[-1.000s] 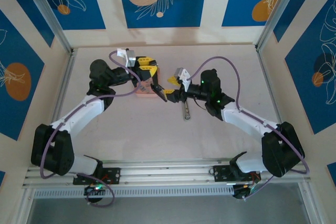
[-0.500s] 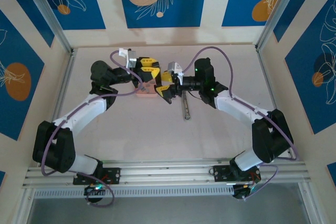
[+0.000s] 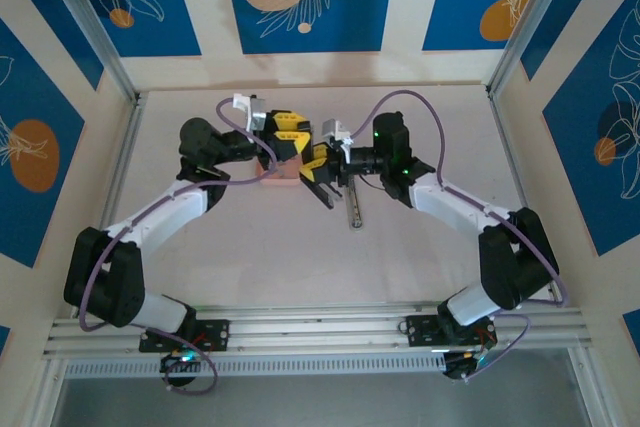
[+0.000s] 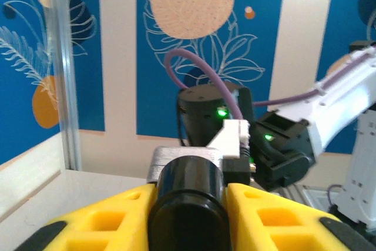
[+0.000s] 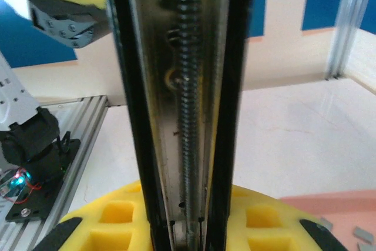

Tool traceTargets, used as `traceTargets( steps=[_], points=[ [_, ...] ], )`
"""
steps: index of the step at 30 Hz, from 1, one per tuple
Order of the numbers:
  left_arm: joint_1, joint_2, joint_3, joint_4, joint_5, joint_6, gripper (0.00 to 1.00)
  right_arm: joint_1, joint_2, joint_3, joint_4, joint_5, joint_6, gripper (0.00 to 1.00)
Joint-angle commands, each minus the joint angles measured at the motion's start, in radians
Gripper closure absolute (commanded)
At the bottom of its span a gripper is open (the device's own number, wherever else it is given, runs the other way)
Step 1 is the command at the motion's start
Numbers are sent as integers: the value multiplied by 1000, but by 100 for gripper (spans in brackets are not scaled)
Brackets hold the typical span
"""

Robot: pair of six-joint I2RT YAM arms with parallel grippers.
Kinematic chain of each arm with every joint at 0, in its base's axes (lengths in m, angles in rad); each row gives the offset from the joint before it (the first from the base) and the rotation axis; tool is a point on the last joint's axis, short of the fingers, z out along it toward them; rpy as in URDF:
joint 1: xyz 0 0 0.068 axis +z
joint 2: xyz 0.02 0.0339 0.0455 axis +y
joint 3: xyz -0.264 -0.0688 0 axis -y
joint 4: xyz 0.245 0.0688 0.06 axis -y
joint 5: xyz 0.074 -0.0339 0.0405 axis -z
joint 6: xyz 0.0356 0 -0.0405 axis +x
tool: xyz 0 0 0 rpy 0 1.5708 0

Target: Load the staples into the stapler

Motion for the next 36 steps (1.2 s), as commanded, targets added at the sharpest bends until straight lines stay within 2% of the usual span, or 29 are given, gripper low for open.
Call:
traceTargets(
  steps=[1,4,9,13,15,22,27,36],
  points=[
    [1,-37,-39,42,-141,58,49,-36,-85,-52,-48,174,103,95],
    [1,-67,-80,-33,-228,114,40,-57,-142,-61,-190,341,184,97],
    [1,-121,-128,-220,-369,214,38,-106,-219,-21,-503,611,315,100],
    [1,-141,-136,-394,-476,276,39,-134,-198,65,-767,815,392,100],
    [1,-141,-139,-440,-501,293,39,-143,-166,95,-832,875,415,100],
    [1,-125,-141,-532,-552,292,41,-151,47,226,-970,987,471,100],
    [0,-120,-138,-596,-591,296,41,-147,191,308,-990,1000,469,100],
    [0,-93,-133,-654,-607,285,41,-149,360,431,-1029,1030,434,100]
  ],
)
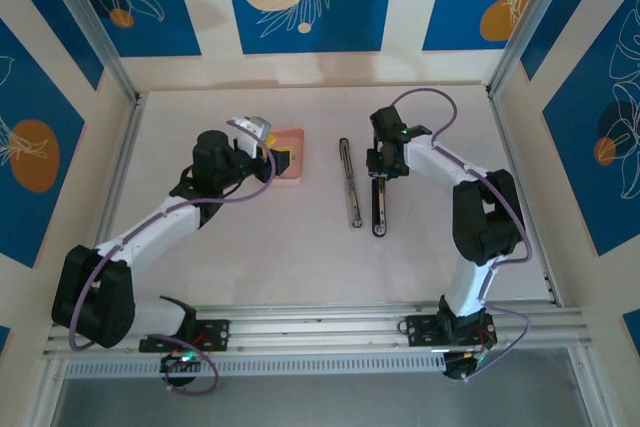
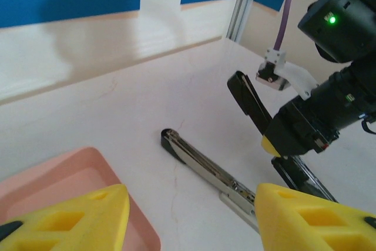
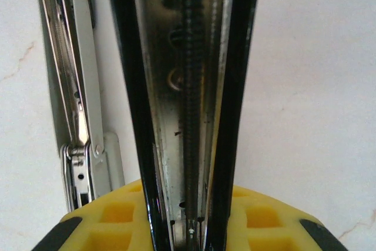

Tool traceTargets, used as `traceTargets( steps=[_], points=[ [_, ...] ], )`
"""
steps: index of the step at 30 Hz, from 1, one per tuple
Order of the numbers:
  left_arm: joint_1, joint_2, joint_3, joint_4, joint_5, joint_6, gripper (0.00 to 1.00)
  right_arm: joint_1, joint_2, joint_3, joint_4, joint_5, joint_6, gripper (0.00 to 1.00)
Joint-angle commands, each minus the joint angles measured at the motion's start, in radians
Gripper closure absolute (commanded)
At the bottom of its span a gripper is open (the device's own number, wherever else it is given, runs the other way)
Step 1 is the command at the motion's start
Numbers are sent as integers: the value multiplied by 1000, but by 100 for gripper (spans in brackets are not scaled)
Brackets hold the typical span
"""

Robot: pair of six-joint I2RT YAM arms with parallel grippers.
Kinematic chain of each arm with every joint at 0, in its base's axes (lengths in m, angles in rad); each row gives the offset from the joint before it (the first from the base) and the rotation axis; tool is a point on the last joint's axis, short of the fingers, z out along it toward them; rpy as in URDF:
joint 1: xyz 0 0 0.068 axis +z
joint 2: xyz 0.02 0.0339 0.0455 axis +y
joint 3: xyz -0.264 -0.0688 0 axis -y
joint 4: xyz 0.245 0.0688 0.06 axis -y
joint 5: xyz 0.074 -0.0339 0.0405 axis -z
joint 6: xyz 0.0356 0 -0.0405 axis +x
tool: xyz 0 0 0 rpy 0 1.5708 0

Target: Load the staples into the stapler

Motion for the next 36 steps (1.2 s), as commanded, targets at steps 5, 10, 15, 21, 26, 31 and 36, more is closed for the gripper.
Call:
traceTargets(
  steps=[5,10,15,21,26,31,36],
  points=[
    [0,41,21,-70,-13,-7,42,0,126,136,-46,25,-23,100],
    [0,61,41,-114,-15,-5,42,-1,201,213,-76,34,-50,96],
    [0,82,52,-142,-18,-10,42,-11,245,248,-99,5,-58,86],
    [-1,107,68,-162,-17,-21,42,-12,247,241,-97,-18,-54,67],
    [1,135,109,-221,-19,-33,42,-10,215,228,-93,-19,-47,55],
    [0,185,197,-375,-16,-22,41,-5,113,187,-74,-44,-18,52],
    [1,292,334,-576,3,9,40,20,-57,22,58,-150,95,52]
  ],
)
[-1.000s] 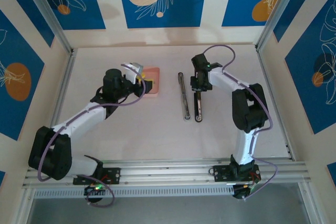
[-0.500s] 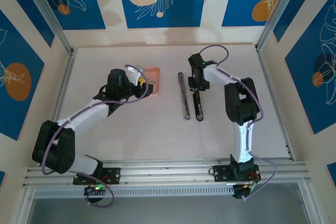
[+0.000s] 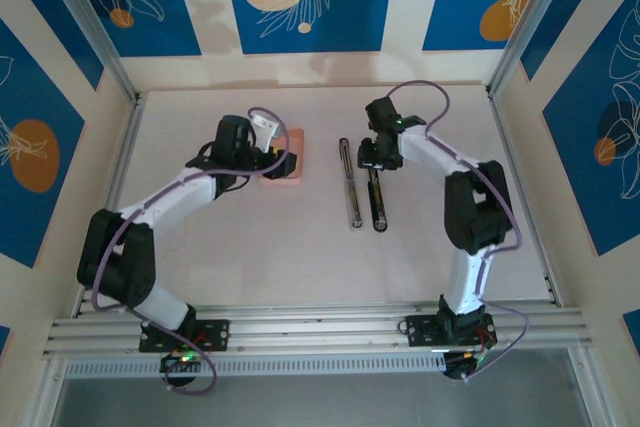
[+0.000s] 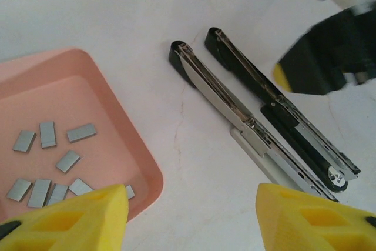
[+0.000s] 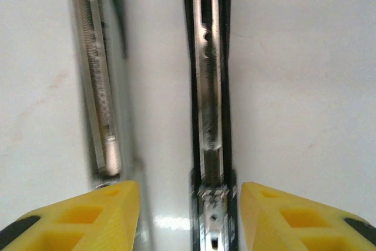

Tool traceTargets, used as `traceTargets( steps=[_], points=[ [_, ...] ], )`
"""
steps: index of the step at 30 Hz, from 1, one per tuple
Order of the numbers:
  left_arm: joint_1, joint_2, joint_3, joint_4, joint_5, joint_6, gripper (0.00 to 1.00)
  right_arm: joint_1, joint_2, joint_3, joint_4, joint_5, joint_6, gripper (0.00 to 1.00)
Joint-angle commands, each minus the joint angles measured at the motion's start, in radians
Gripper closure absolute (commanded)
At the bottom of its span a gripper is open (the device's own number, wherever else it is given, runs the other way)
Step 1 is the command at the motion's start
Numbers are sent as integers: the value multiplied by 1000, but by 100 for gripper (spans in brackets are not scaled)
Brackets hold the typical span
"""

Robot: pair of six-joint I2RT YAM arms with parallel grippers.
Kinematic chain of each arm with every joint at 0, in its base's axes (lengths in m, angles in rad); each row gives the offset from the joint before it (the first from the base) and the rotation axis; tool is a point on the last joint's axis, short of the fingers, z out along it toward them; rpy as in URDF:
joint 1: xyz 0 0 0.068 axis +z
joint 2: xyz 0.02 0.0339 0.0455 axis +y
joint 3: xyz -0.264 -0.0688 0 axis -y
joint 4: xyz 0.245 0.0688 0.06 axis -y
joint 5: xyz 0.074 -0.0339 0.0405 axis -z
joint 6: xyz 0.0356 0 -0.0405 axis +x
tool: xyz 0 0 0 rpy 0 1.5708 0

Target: Load the staples into the stapler

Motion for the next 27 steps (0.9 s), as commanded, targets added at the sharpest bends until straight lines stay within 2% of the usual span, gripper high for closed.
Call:
traceTargets(
  steps=[1,6,12,17,27],
  points=[
    [1,74,102,-200,15,33,40,26,-126,-100,94,-102,116,51],
    [1,247,306,-444,45,88,39,81,-230,-248,207,-109,233,51],
    [1,456,557,-711,-9,156,37,138,-236,-282,236,-113,245,50],
    [-1,547,645,-762,-34,185,36,163,-226,-269,231,-96,243,50],
    [-14,623,692,-821,-30,239,36,176,-231,-274,233,-81,249,50]
  ],
)
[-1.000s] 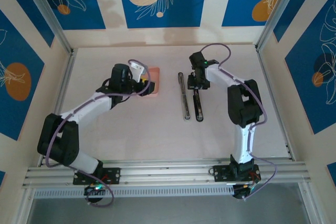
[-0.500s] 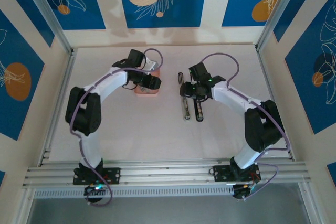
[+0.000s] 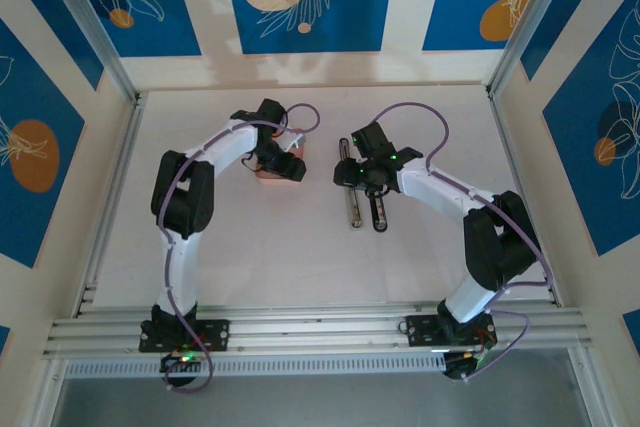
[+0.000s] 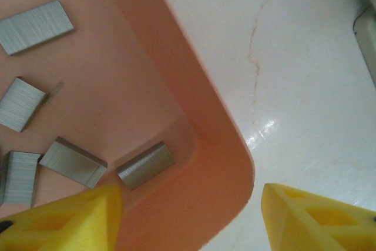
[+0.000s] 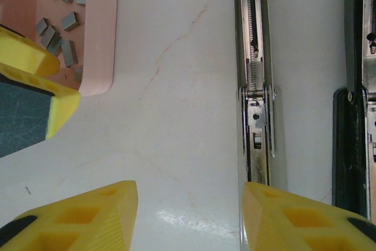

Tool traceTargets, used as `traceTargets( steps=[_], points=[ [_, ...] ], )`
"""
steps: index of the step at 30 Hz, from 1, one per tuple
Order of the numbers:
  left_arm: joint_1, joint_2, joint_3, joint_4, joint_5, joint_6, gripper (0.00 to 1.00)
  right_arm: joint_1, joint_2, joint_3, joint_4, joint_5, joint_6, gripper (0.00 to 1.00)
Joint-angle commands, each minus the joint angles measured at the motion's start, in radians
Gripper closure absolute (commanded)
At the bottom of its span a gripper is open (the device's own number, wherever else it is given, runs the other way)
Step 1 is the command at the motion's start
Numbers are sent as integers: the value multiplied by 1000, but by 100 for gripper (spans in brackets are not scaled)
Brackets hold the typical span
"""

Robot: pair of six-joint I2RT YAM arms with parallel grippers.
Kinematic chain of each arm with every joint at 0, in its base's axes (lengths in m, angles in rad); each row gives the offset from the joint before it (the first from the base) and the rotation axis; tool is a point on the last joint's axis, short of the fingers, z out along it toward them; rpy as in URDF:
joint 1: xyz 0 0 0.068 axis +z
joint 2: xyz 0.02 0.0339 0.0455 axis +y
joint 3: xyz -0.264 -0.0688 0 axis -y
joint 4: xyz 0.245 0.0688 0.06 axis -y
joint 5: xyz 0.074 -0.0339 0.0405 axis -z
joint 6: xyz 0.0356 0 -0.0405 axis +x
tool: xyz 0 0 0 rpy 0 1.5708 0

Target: Load the staples into the stapler

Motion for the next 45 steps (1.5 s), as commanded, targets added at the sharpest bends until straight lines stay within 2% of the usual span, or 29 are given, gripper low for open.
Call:
traceTargets(
  steps=[1,14,30,37,45],
  points=[
    [-13,17,29,-70,9,38,36,8,-7,4,5,8,15,50],
    [-85,-44,-63,-76,108,23,38,-19,-45,-7,0,14,39,50],
    [-207,-201,-256,62,260,-87,40,-39,-96,-18,-59,1,39,51],
    [-176,-349,-314,153,199,-159,40,-15,-68,66,-116,-12,-14,52],
    [-34,-555,-511,356,147,-352,46,65,53,258,-220,-21,-158,51]
  ],
)
